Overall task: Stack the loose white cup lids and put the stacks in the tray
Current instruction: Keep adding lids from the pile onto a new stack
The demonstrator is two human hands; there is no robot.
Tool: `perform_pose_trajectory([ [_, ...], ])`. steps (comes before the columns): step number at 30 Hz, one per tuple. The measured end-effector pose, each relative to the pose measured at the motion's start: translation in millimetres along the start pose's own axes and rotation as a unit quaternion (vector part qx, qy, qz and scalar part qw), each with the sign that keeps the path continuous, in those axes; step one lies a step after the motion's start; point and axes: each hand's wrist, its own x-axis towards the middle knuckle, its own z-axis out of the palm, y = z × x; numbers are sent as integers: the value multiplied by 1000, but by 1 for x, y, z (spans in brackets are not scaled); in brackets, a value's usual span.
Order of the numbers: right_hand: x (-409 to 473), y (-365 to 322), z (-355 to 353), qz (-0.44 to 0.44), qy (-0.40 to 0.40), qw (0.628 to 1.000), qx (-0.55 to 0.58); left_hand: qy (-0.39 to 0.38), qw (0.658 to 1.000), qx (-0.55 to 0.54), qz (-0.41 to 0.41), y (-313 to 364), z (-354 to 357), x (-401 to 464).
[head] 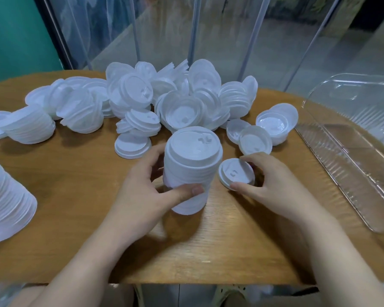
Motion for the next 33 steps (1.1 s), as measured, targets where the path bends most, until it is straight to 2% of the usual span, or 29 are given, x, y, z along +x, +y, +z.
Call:
perform_pose_trajectory([
  [4, 7, -6, 0, 8, 17, 1000, 18, -4, 1000, 2, 2, 0, 0, 0],
  [8, 6, -18, -8, -21, 122, 985, 117, 0, 1000, -3, 8, 0, 0, -1],
  [11, -1, -40, -17, -77, 203, 941, 261, 9, 1000, -13, 18, 1, 4, -4],
  [13, -7, -60, -21, -137, 229, 903, 338, 23, 999, -19, 27, 2, 6, -4],
  [16, -11, -84, -24, -194, 233, 879, 368, 43, 998, -24, 43, 4, 10, -2],
  [27, -4, -102, -11, -179, 156, 927, 290, 48, 997, -34, 39, 10, 14, 0],
  [33, -3, -102, -8, -181, 136, 935, 272, 48, 998, -31, 21, 10, 14, -1],
])
